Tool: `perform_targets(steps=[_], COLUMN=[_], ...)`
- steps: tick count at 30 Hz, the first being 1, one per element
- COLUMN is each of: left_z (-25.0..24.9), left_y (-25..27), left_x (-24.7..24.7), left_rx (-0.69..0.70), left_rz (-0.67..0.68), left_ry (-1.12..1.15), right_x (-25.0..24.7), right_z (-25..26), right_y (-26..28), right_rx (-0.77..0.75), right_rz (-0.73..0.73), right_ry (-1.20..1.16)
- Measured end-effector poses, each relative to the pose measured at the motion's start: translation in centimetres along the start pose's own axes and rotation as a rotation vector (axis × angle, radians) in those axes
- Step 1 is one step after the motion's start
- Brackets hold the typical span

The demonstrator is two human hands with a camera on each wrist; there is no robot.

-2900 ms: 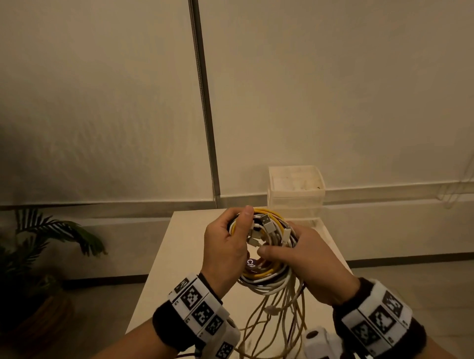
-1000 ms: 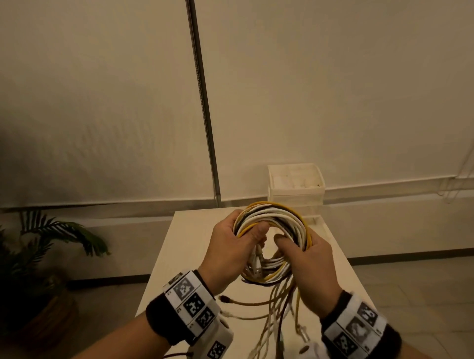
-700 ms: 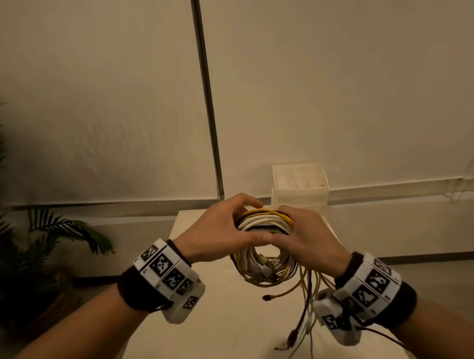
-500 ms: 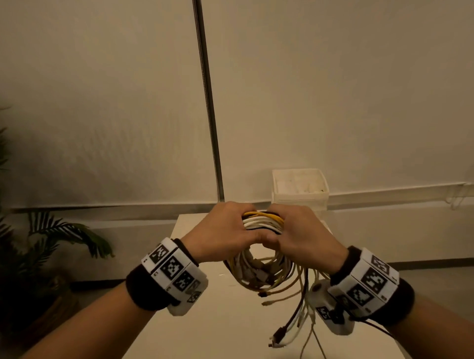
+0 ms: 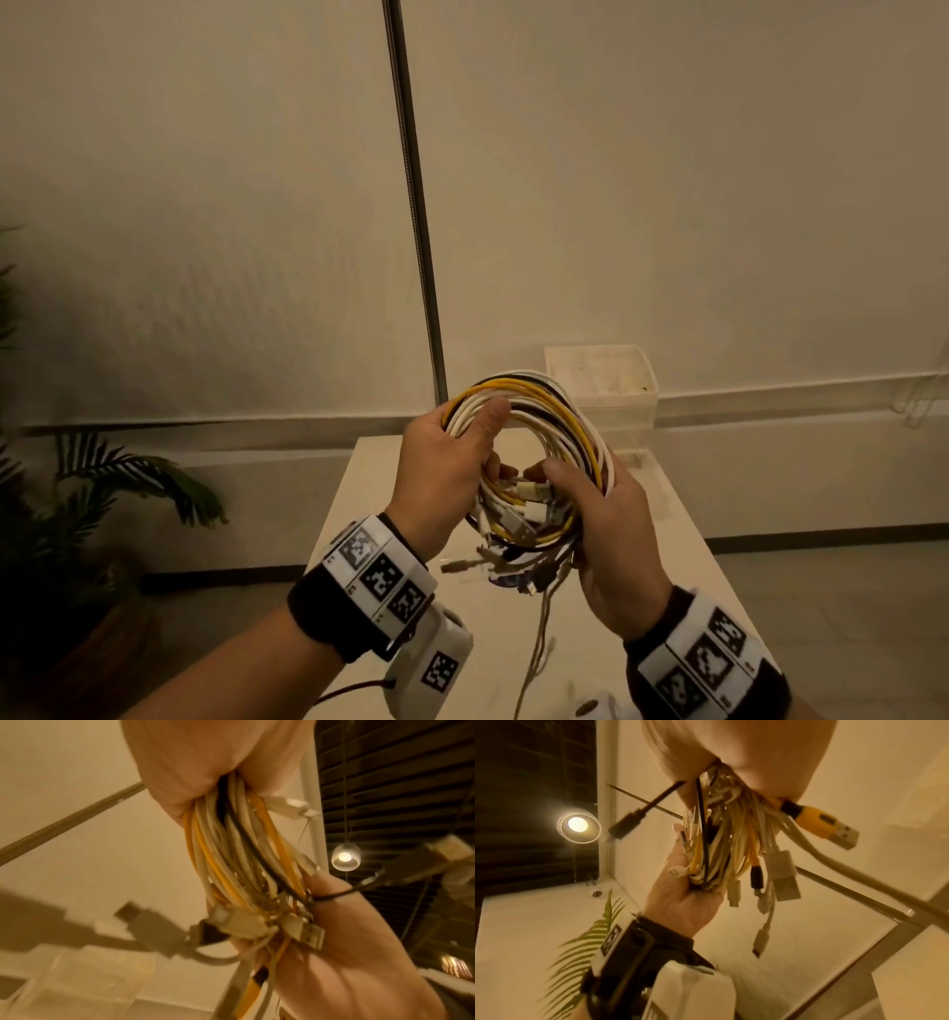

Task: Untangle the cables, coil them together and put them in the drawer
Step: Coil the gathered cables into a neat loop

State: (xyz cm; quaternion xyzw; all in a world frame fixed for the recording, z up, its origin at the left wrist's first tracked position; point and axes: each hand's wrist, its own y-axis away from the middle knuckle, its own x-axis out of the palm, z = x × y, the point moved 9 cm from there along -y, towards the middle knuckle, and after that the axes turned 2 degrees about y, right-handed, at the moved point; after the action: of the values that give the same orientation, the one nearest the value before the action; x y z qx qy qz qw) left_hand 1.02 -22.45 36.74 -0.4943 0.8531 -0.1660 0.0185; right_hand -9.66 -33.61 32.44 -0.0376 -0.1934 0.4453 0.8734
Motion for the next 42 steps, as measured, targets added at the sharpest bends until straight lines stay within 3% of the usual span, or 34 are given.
perform_targets(steps=[8,12,16,18,22,25,31,36,42], left_z=[1.0,0.9,0.6,0.0,-0.9,-1.8,-3.5,-1.6,-1.3], left_y=[0.9,1.7,2.4,2.4,0.9,0.1,-0.9,-0.4,-0.8], left_x=[-0.3,-0.1,0.0,-0.5,-1.3,0.4,1.1,2.7,2.0], left_rx=[-0.040,-0.028,0.011,0.038,-0.012,0.010,0.175,-0.007,0.082], left_rz=[-0.121,-0.142,-0.081,-0.003,0.255,0.461,0.413,0.509,0.412], left_ry=[0.084,0.114,-0.042,-0.159,-0.344,-0.652,-0.893,-0.670,-0.565], right_x=[0.3,0.3,-0.7,-0.7,1.1,2.9,4.0,4.2,2.7], right_z=[-0.3,-0.3,0.6,1.7,3.5,3.1,4.7,4.6,4.1], right_y=[0.4,0.5,-0.7,-1.4,-2.3,-2.6,-3.5,-3.1,-2.9], right_rx=[-0.080,-0.056,-0.132,-0.175,-0.247,-0.260,-0.333,-0.305,-0.156], right_rz=[0.016,-0.086,-0.183,-0.111,0.209,0.363,0.460,0.502,0.411], right_ry=[0.071,-0.060,0.125,0.220,0.603,0.780,0.889,0.956,0.814])
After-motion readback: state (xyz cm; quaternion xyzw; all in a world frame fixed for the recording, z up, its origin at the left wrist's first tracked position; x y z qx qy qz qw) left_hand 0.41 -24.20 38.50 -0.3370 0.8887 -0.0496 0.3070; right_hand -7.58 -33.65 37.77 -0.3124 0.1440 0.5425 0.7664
